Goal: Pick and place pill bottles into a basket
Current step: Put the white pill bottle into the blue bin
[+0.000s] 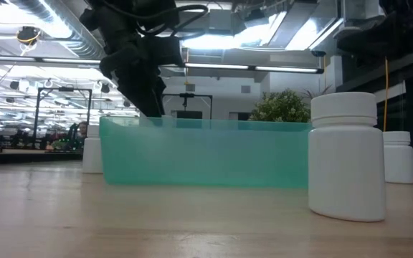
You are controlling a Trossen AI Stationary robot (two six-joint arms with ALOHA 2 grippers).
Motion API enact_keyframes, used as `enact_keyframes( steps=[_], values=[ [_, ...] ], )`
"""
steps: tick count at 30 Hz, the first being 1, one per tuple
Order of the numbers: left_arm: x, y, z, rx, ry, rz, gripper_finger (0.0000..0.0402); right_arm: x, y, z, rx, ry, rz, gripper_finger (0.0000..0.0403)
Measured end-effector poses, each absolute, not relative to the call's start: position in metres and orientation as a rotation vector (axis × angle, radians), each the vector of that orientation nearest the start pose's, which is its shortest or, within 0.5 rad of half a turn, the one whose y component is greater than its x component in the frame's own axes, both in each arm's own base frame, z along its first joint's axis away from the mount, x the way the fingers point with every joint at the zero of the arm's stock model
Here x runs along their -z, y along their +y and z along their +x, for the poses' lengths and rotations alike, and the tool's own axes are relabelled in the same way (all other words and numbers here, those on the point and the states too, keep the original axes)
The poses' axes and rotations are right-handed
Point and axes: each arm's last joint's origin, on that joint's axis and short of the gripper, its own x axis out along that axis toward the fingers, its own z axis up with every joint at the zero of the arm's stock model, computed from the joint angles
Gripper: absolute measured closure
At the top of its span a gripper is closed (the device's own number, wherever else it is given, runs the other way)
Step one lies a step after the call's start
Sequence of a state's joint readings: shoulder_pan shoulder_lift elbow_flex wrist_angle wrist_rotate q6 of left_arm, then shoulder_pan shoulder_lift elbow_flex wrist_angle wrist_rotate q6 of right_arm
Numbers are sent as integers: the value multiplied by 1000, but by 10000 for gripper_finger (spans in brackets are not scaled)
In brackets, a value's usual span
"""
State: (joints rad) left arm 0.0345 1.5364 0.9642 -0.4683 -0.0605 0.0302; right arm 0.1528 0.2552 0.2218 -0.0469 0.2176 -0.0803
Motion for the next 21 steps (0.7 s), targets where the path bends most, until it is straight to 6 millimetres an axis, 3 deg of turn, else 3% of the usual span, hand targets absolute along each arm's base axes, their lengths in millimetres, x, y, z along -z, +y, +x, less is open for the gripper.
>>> enact_keyframes(
  steps=[21],
  values=[
    [-192, 13, 303, -123, 1058, 19, 246, -209, 11, 110, 63, 140, -56, 386]
  ],
)
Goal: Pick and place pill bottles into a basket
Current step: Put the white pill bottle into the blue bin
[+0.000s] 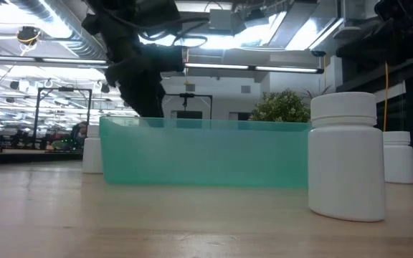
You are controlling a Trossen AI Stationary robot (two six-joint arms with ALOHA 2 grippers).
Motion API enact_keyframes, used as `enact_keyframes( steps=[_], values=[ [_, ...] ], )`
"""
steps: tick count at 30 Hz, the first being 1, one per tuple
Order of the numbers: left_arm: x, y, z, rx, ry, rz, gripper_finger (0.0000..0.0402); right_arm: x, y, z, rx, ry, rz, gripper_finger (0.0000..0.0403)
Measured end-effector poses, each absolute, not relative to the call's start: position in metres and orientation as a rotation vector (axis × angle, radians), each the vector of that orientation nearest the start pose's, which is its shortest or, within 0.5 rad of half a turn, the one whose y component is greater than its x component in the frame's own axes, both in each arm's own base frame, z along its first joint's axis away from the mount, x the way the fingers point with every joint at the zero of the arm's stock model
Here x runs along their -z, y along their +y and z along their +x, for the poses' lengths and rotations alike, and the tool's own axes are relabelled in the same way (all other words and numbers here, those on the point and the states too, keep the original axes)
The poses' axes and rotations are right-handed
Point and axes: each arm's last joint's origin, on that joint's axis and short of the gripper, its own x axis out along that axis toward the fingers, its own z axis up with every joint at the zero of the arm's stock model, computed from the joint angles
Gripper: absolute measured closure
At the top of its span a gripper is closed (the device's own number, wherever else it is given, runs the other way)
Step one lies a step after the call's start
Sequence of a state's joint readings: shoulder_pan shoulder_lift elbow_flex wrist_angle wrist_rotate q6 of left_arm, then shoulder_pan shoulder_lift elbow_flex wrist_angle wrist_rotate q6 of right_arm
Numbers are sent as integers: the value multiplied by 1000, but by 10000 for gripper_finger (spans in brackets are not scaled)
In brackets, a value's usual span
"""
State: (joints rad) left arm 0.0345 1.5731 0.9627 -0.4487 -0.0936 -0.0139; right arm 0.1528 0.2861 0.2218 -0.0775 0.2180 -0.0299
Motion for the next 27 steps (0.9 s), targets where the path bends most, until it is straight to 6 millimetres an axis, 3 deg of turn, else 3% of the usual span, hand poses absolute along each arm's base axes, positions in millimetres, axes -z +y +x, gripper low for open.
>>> enact_keyframes(
  steps=[27],
  values=[
    [-184, 15, 305, -193, 1089, 29, 216, -208, 11, 110, 63, 143, -57, 386]
  ],
)
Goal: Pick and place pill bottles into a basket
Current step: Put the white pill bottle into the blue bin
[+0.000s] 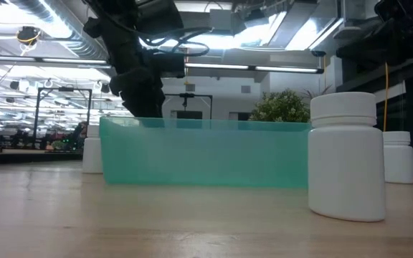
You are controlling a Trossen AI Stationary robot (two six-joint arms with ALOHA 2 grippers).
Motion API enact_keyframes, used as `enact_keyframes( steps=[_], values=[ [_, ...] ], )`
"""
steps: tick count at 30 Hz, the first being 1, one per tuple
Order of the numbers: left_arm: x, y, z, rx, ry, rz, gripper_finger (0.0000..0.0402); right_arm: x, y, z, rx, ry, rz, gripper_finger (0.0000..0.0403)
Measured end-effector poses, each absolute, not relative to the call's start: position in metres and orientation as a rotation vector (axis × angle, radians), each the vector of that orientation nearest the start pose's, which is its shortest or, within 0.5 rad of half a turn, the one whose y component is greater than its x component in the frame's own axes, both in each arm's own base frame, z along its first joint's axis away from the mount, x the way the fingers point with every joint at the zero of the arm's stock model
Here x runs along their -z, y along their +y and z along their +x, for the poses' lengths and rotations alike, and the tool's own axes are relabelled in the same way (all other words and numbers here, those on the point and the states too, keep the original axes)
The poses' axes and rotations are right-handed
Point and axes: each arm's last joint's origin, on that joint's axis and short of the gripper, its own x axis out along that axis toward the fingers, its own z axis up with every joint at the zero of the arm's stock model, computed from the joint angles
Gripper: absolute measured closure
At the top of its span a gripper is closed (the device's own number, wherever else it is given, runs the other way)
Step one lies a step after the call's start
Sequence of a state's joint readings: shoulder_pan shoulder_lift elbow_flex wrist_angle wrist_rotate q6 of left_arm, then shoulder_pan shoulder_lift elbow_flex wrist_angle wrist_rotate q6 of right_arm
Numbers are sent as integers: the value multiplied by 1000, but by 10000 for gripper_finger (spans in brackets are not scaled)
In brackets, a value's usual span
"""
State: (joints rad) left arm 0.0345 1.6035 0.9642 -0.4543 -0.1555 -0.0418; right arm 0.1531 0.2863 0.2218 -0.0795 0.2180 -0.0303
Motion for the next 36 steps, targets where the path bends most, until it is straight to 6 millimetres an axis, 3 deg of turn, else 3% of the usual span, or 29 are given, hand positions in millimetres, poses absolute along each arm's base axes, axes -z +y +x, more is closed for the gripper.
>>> enact_keyframes(
  steps=[18, 28, 36],
  values=[
    [-187, 8, 304, -200, 1076, 63, 199, -208, 11, 110, 63, 143, -57, 386],
    [-224, 1, 300, -221, 1081, 161, 198, -209, 11, 110, 63, 142, -57, 386],
    [-240, 1, 274, -270, 1171, 132, 200, -209, 11, 110, 63, 142, -57, 386]
  ],
)
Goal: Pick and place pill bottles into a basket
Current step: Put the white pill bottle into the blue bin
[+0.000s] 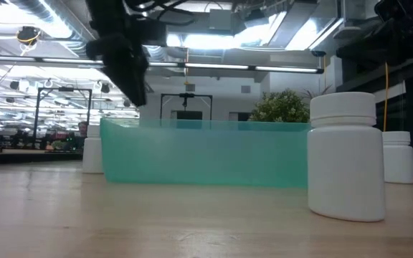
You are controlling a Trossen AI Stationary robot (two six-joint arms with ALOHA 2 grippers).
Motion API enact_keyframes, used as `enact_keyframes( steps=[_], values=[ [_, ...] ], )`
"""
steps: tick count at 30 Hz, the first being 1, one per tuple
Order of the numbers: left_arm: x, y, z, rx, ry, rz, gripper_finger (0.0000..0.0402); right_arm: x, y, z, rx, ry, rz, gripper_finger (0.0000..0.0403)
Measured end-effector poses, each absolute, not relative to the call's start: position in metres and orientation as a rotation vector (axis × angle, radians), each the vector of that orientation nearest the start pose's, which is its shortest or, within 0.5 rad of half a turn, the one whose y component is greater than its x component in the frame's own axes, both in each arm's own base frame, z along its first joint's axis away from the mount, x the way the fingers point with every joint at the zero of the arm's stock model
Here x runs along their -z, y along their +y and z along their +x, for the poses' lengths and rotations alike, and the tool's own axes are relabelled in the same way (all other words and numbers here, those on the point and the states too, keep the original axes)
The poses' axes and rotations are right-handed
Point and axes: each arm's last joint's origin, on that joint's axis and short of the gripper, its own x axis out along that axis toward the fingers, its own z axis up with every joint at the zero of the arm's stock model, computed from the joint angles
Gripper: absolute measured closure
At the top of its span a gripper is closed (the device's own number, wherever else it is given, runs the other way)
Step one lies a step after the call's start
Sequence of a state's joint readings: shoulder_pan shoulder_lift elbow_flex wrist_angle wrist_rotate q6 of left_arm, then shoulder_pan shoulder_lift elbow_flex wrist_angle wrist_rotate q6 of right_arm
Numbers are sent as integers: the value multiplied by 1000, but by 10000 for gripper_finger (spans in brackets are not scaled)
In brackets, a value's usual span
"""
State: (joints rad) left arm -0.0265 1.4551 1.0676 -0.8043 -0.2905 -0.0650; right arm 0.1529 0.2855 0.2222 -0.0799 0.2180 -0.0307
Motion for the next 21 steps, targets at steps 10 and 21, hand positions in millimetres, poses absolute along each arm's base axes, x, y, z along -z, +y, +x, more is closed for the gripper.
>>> enact_keyframes(
  steps=[10, 21],
  values=[
    [-264, -2, 242, -313, 1190, 41, 199, -209, 11, 110, 63, 142, -57, 386],
    [-268, -3, 200, -263, 1033, 56, 218, -208, 11, 110, 63, 152, -59, 386]
  ],
)
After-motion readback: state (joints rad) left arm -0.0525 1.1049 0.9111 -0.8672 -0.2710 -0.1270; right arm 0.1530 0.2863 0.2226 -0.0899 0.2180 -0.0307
